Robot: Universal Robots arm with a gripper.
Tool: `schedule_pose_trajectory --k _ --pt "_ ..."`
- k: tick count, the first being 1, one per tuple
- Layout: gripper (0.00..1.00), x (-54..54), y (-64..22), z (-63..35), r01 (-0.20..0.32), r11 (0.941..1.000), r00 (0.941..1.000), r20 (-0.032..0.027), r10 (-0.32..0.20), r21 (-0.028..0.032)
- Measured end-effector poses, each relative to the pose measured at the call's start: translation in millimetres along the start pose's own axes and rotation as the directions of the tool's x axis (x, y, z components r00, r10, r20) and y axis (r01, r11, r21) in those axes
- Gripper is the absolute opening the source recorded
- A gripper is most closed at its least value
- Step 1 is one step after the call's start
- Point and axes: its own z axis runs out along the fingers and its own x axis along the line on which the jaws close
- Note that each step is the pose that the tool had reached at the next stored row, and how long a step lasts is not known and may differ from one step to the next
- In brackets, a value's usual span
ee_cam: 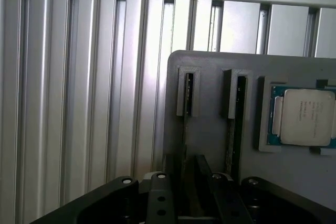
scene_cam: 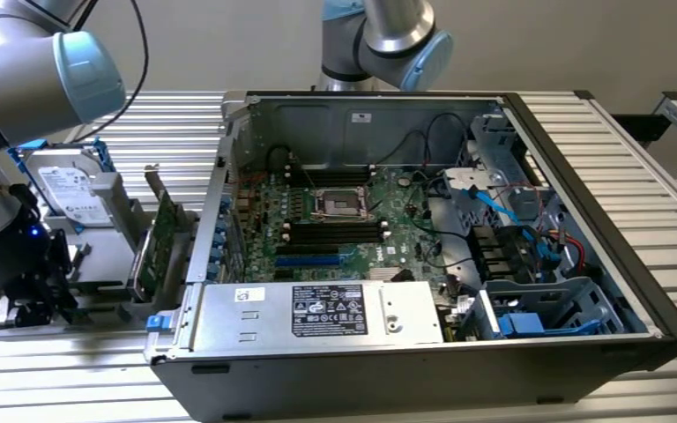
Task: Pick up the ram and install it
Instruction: 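Pick up the ram and move it above insertion slot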
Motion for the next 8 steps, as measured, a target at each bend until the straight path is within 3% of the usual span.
schedule_pose_trajectory --k 3,5,8 --pt "0.28 0.0 0.0 -0.1 0.0 1.0 1.0 -0.0001 0.0 -0.0008" --pt "0.15 0.0 -0.1 0.0 0.0 1.0 1.0 0.0 0.0 -0.0007" --pt "0.15 0.0 -0.1 -0.1 0.0 1.0 1.0 0.0 0.0 -0.0007"
